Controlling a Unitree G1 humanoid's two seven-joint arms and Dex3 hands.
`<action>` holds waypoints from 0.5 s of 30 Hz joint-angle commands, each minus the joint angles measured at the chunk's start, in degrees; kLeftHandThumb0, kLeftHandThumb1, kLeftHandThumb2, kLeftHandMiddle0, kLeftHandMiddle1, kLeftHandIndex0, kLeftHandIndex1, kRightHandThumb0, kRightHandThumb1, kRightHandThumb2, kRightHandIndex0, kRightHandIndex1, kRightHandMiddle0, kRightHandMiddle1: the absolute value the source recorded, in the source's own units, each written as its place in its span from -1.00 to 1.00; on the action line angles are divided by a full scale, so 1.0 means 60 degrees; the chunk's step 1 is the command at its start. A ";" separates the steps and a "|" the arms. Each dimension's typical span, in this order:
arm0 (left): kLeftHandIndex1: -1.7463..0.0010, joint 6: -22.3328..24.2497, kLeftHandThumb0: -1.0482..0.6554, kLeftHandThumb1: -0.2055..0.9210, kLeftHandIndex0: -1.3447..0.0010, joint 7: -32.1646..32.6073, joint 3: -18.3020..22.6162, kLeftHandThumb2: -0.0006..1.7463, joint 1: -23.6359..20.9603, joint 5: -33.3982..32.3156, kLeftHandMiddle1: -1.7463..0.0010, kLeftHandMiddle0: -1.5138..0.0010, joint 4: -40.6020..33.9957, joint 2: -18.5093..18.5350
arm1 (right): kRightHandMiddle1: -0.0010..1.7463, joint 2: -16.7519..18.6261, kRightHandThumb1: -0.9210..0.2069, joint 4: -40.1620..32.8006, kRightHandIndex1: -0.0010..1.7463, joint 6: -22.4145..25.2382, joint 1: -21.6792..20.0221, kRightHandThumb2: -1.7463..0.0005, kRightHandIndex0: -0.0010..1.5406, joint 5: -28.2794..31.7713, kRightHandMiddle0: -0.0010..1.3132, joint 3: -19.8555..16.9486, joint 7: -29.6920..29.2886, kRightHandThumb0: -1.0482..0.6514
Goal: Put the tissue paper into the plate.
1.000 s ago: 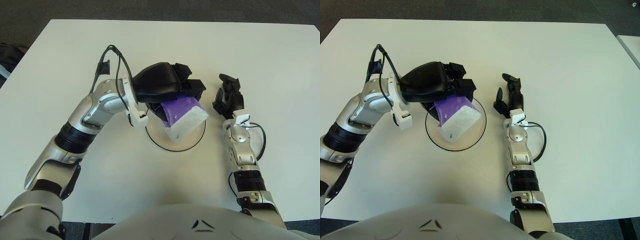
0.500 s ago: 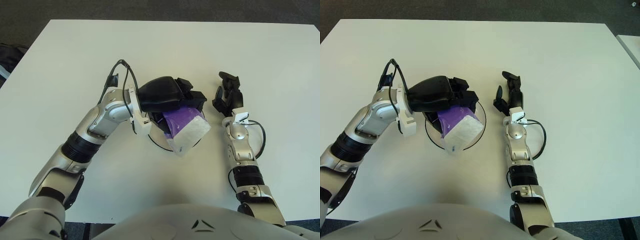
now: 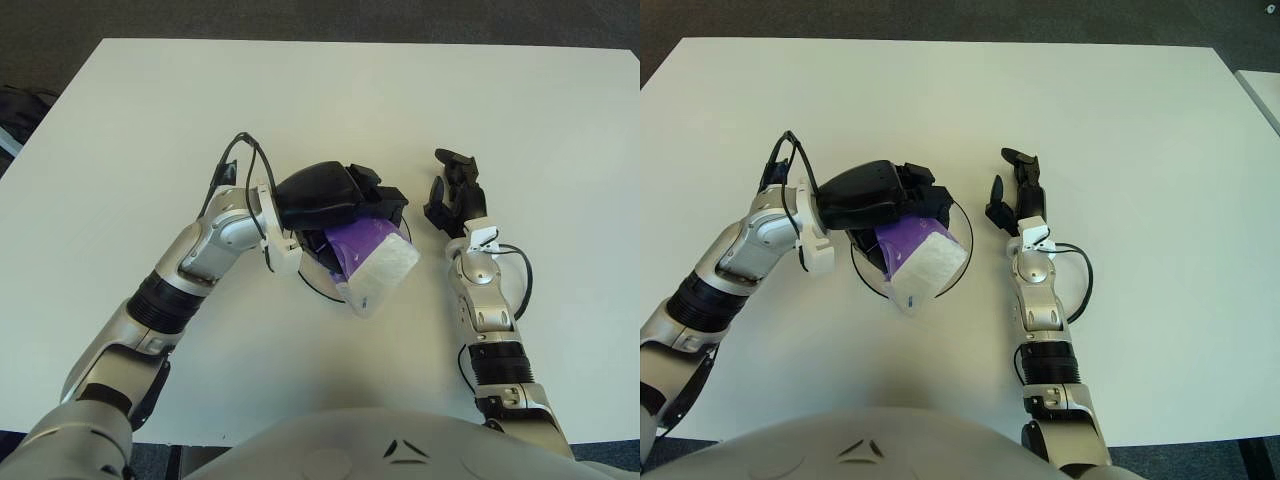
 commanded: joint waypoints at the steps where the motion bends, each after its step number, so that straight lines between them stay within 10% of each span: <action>1: -1.00 -0.0454 -0.23 0.56 0.47 0.0254 0.0285 -0.03 -0.0110 0.0177 -0.87 0.11 0.0180 0.0045 | 0.05 0.0190 -1.00 0.1119 -0.57 0.1754 0.1077 -0.03 -0.70 -0.0057 -1.00 -0.0021 -0.0058 -0.59; 5: -0.61 -0.0660 -0.48 0.88 0.84 -0.0328 0.0113 -0.25 -0.0477 0.0298 -0.45 0.75 0.0272 0.0485 | 0.06 0.0131 -1.00 0.1313 -0.57 0.1543 0.1032 -0.03 -0.69 -0.0042 -1.00 -0.0030 -0.0064 -0.60; 7: 0.25 -0.0861 -0.67 0.95 0.93 -0.0652 -0.0009 -0.17 -0.0708 0.0555 0.26 0.89 0.0315 0.0800 | 0.07 -0.0030 -1.00 0.1617 -0.56 0.1273 0.0934 -0.02 -0.68 -0.0169 -1.00 -0.0008 -0.0074 -0.61; 9: 0.60 -0.0945 -0.75 0.98 0.97 -0.0674 0.0013 -0.12 -0.0741 0.0904 0.55 0.95 0.0282 0.0902 | 0.07 -0.0210 -1.00 0.1803 -0.55 0.0921 0.0908 -0.02 -0.67 -0.0350 -1.00 0.0096 -0.0052 -0.62; 15: 0.96 -0.1041 -0.84 1.00 1.00 -0.0289 0.0143 -0.19 -0.0661 0.1631 0.95 1.00 0.0263 0.0948 | 0.14 -0.0801 -1.00 0.3528 -0.47 -0.1546 0.0655 -0.04 -0.64 -0.0161 -1.00 0.0031 0.0561 -0.64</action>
